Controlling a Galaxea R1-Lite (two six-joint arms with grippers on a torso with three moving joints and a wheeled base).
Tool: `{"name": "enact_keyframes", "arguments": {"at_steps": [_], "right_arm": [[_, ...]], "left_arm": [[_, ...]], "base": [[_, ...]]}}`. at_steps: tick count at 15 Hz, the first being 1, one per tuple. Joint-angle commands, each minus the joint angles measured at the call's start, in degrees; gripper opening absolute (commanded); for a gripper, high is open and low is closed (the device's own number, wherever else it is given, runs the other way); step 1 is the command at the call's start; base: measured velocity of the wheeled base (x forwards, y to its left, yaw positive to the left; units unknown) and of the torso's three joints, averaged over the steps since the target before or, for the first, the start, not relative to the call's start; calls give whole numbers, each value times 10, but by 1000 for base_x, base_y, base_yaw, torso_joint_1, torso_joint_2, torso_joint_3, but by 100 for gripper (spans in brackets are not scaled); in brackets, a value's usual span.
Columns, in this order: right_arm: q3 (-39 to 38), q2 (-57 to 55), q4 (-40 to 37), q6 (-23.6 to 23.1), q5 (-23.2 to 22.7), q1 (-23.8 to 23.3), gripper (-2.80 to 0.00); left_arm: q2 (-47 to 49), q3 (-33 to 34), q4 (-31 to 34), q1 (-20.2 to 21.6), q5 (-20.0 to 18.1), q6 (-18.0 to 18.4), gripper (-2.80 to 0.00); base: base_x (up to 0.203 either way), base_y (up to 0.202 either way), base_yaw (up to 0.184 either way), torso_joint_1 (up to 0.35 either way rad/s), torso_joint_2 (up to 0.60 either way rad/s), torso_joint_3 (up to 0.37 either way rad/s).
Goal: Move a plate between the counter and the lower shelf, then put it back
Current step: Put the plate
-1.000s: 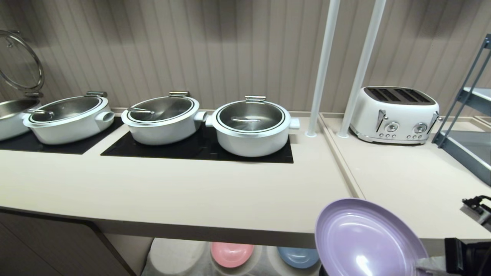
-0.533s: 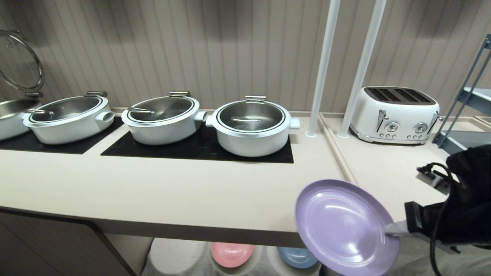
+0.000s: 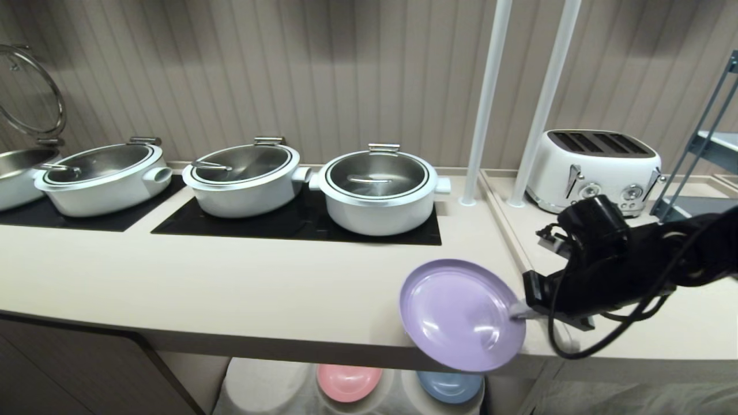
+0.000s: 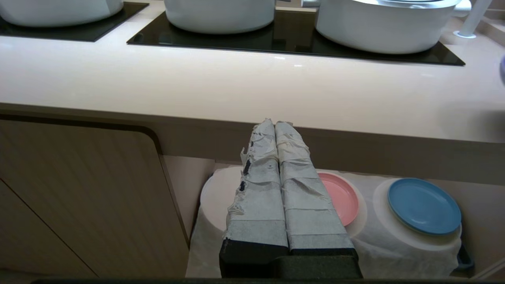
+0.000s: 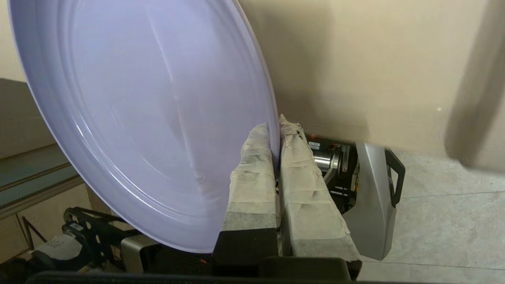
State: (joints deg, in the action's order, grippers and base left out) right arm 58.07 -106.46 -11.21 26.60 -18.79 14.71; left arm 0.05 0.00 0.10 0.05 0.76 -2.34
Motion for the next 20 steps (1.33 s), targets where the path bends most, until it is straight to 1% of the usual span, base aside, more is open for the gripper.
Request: {"name": "enact_keyframes", "arguments": {"at_steps": [1,3,4,6,10,20], "right_arm": [[65,-82,-4,3,-1,6,-280],[113,-119,-5,15,-1,9,-280],[135,-133,-6,31,1,12,-280],[158,-150,-7,43,2,19,-280],[162,-159,-20,43,5,19,-280],[163,-165,-18,43,10,16,-280]], "left_arm": [[0,0,0,0,0,0,-280],[0,0,0,0,0,0,-280],[0,0,0,0,0,0,-280],[0,0,0,0,0,0,-280],[0,0,0,0,0,0,-280],[0,0,0,0,0,0,-280]], "base": [[0,0,0,0,0,0],[0,0,0,0,0,0],[0,0,0,0,0,0],[0,0,0,0,0,0],[0,0,0,0,0,0],[0,0,0,0,0,0]]}}
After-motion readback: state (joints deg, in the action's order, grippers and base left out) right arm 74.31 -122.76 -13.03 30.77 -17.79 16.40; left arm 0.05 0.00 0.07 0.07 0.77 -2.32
